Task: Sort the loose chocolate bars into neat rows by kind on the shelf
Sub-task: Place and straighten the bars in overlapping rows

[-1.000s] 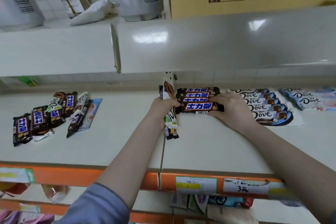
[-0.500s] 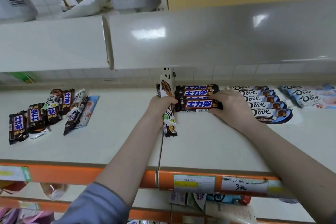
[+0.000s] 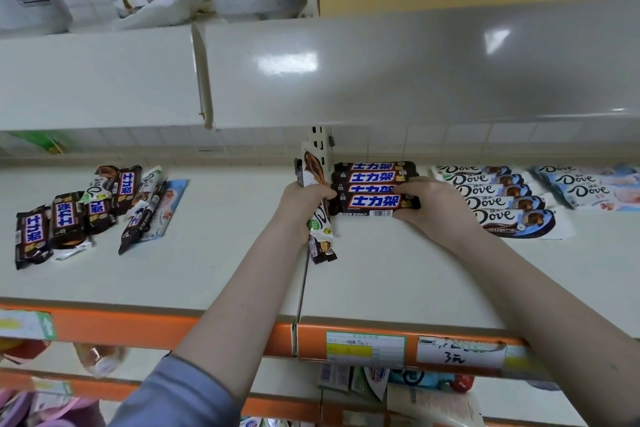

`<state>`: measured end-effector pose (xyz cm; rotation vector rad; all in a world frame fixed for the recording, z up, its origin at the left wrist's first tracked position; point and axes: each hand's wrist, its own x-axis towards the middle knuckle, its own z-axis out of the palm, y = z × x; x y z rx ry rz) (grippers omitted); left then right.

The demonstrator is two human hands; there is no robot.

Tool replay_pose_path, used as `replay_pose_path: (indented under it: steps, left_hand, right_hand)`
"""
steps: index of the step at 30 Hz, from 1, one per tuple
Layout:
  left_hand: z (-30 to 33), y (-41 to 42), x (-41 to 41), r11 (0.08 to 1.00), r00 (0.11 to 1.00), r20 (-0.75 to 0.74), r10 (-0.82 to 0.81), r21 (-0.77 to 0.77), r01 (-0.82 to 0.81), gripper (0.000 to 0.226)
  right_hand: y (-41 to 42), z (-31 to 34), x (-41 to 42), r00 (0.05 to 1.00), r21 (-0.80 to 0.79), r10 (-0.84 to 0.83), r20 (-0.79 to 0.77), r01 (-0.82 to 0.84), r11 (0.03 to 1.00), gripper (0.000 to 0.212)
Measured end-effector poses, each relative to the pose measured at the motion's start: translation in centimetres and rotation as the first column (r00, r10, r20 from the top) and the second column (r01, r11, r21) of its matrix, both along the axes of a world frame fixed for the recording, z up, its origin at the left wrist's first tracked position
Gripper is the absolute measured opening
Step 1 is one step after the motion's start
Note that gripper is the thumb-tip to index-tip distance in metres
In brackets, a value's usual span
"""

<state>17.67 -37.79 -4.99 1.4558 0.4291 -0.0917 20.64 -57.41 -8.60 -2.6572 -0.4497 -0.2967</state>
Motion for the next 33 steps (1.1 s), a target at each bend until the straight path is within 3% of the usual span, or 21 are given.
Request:
replay_pose_path:
  steps: [6, 10, 14, 18, 24, 33]
  left_hand:
    - [0.3, -0.2, -0.6, 0.999, 1.000, 0.002, 0.016, -0.047, -0.016, 0.016]
    - [0.2, 0.2, -1.6, 0.980, 0.997, 0.018, 0.069, -0.187, -0.065, 0.009]
    - [0.2, 1.1, -3.2, 0.922, 0.998, -0.031, 0.049, -0.383, -0.057, 0.015]
    - [0.5, 1.3, -5.1, 0.893, 0.992, -0.063, -0.110, -0.443, 0.071, 0.026]
    - [0.2, 0.6, -6.6, 0.900, 0.946, -0.067, -0.316, -0.337, 0.276, 0.021]
    - [0.8, -0.3, -7.6, 0.860, 0.868, -0.005, -0.497, -0.136, 0.492, 0.010]
  right_hand:
    - [0.0, 0.1, -0.7, 1.000, -0.016, -0.017, 0.016, 0.017, 1.000, 0.039]
    - [-0.1, 0.4, -1.2, 0.997, -0.018, -0.026, 0.074, 0.028, 0.999, 0.035]
    - [-0.4, 1.2, -3.3, 0.992, 0.193, -0.074, 0.099, 0.054, 0.980, 0.030]
    - [-0.6, 2.0, -5.3, 0.999, 0.375, -0.030, -0.034, 0.040, 0.926, 0.027]
    - [0.2, 3.7, -6.2, 0.986, 0.594, 0.085, -0.146, 0.019, 0.804, 0.025]
    - [1.4, 5.2, -7.6, 0.971, 0.674, 0.162, -0.177, -0.001, 0.739, 0.012]
